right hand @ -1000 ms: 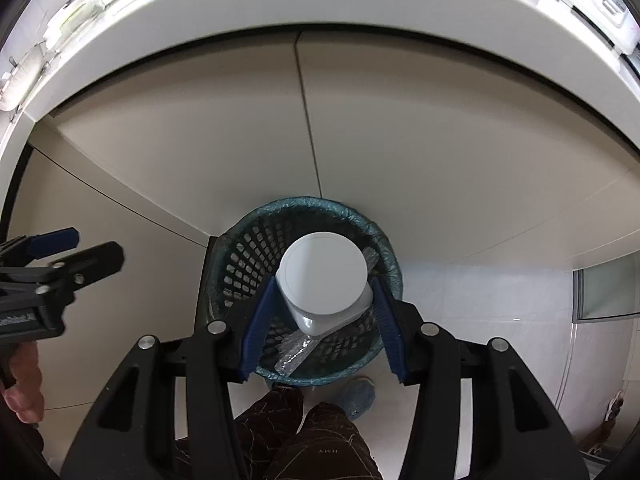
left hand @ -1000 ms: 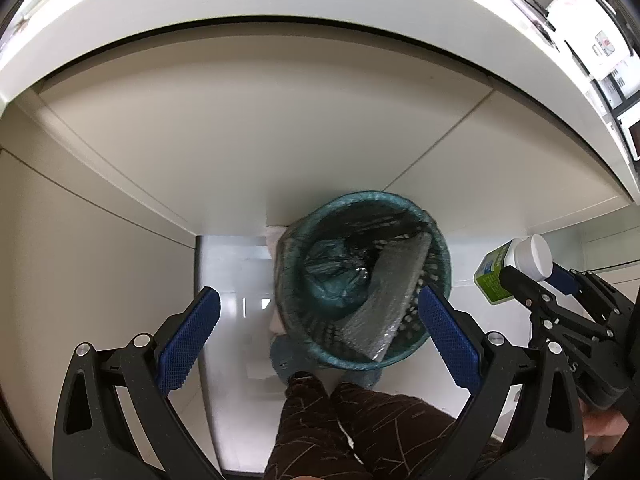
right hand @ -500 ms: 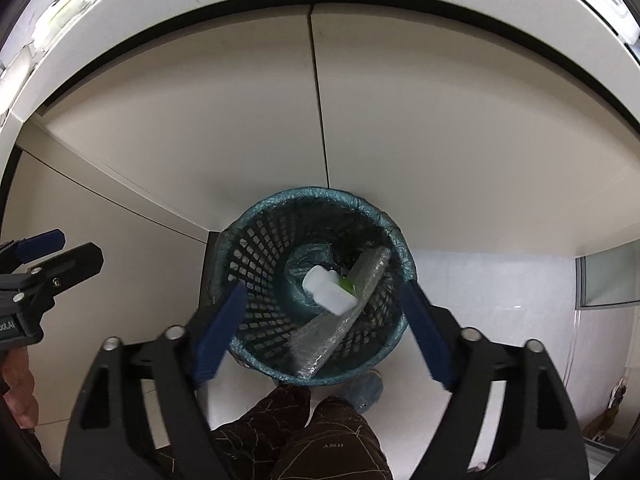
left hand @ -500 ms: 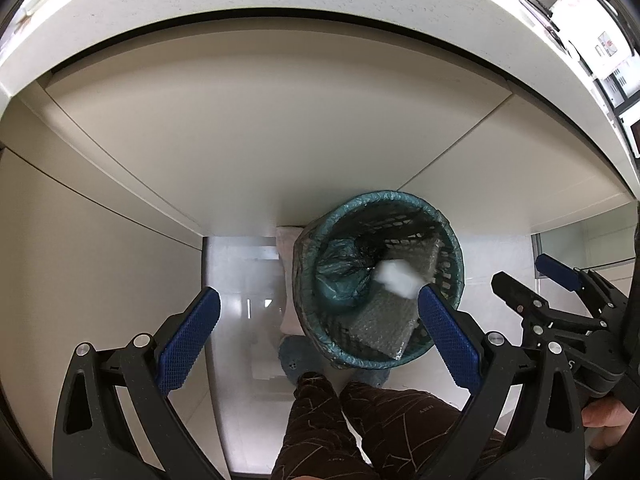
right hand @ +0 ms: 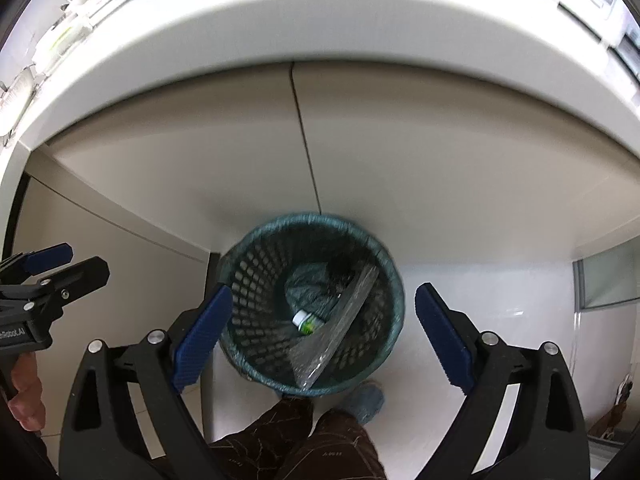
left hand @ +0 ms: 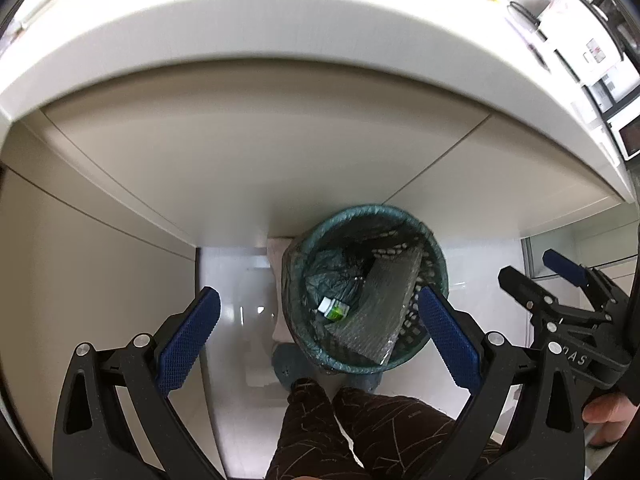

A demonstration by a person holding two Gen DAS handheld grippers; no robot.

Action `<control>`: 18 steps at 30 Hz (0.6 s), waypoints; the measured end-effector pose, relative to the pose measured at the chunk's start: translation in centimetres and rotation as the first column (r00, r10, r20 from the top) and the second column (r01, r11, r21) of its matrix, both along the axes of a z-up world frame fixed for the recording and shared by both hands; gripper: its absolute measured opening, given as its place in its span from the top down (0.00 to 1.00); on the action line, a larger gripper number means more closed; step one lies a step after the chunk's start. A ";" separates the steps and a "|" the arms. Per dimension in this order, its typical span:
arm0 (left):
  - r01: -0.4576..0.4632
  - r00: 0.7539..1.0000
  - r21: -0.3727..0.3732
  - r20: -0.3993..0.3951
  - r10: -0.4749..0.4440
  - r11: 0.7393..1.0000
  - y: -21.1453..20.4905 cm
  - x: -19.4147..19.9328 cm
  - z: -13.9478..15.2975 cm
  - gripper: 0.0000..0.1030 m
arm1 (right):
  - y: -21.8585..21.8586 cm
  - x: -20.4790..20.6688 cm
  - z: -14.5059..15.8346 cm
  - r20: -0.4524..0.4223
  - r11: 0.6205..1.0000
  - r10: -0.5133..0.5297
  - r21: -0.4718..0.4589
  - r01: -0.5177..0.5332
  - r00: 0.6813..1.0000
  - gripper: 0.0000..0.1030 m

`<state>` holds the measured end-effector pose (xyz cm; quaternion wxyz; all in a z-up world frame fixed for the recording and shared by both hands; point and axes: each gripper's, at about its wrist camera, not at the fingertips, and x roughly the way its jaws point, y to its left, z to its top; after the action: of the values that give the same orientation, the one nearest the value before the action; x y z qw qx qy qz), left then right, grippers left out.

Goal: Collect trash
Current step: 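Open the right tool to drop the white tub into the wastebasket, then raise both tools back up over the counter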

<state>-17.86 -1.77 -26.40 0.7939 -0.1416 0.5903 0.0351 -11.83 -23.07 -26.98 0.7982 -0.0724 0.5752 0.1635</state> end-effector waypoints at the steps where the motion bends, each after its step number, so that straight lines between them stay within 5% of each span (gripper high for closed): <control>1: 0.001 1.000 0.001 0.011 -0.001 1.000 0.1 0.0 0.7 0.06 | 0.0 0.2 0.7 0.011 1.000 -0.002 0.003 0.002 1.000 0.14; 18: 0.010 0.984 0.053 0.176 -0.019 0.999 1.0 3.6 11.7 0.06 | -1.6 5.6 11.5 0.216 0.997 -0.079 -0.004 0.082 0.973 0.13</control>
<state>-14.30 -0.77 -14.70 0.8466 -0.1193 0.5178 0.0317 -6.27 -24.66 -15.46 0.8613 -0.0714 0.4889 0.1185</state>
